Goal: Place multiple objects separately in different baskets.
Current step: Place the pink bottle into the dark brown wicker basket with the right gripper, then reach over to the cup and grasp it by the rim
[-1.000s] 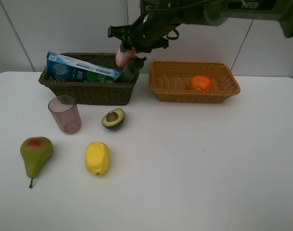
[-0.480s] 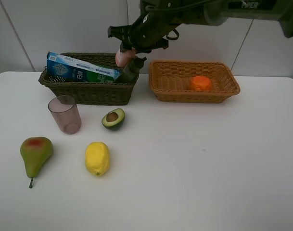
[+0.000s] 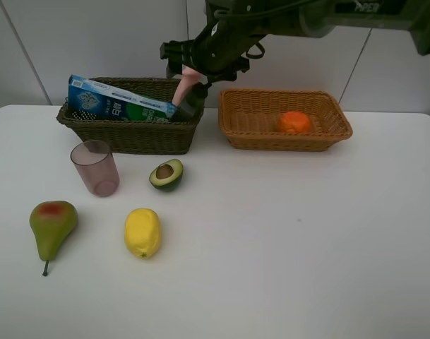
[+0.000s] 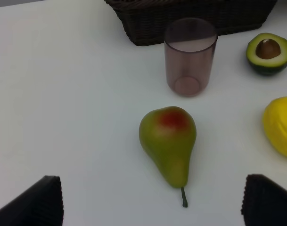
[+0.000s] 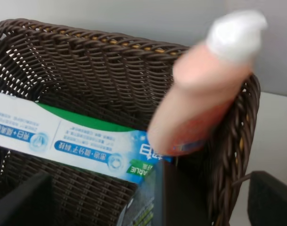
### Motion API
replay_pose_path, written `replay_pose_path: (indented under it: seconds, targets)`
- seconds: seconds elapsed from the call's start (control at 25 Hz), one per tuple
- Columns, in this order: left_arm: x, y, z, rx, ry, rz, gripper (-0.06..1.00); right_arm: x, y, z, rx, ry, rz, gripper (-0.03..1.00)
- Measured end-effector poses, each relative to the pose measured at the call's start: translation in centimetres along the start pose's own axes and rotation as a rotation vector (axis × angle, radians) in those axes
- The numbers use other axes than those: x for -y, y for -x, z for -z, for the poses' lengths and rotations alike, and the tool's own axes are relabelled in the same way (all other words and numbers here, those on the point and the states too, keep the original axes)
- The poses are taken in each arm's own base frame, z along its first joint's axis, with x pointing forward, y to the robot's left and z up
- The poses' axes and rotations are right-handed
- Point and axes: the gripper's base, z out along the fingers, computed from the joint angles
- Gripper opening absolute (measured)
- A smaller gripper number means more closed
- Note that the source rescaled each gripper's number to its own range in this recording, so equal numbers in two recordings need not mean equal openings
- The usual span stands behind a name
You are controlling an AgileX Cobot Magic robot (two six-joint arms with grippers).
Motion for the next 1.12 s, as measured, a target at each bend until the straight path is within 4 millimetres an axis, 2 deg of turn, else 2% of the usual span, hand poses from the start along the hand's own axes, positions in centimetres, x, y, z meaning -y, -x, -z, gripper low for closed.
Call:
replay_pose_path:
  seconds: [0.08, 0.32, 0.68, 0.8, 1.12]
  targets:
    - [0.0, 0.0, 0.0, 0.0, 0.0, 0.0, 1.0, 0.0, 0.0, 0.0, -0.001, 0.0, 0.0, 0.81]
    - [0.0, 0.0, 0.0, 0.0, 0.0, 0.0, 1.0, 0.0, 0.0, 0.0, -0.004, -0.001, 0.0, 0.97]
    - [0.0, 0.0, 0.0, 0.0, 0.0, 0.0, 1.0, 0.2, -0.3, 0.2, -0.045, -0.028, 0.036, 0.99]
    - [0.0, 0.0, 0.0, 0.0, 0.0, 0.0, 1.0, 0.2, 0.2, 1.4, -0.052, -0.043, 0.059, 0.99]
    - [0.0, 0.0, 0.0, 0.0, 0.0, 0.0, 1.0, -0.1, 1.9, 6.6, -0.108, -0.093, 0.102, 1.0]
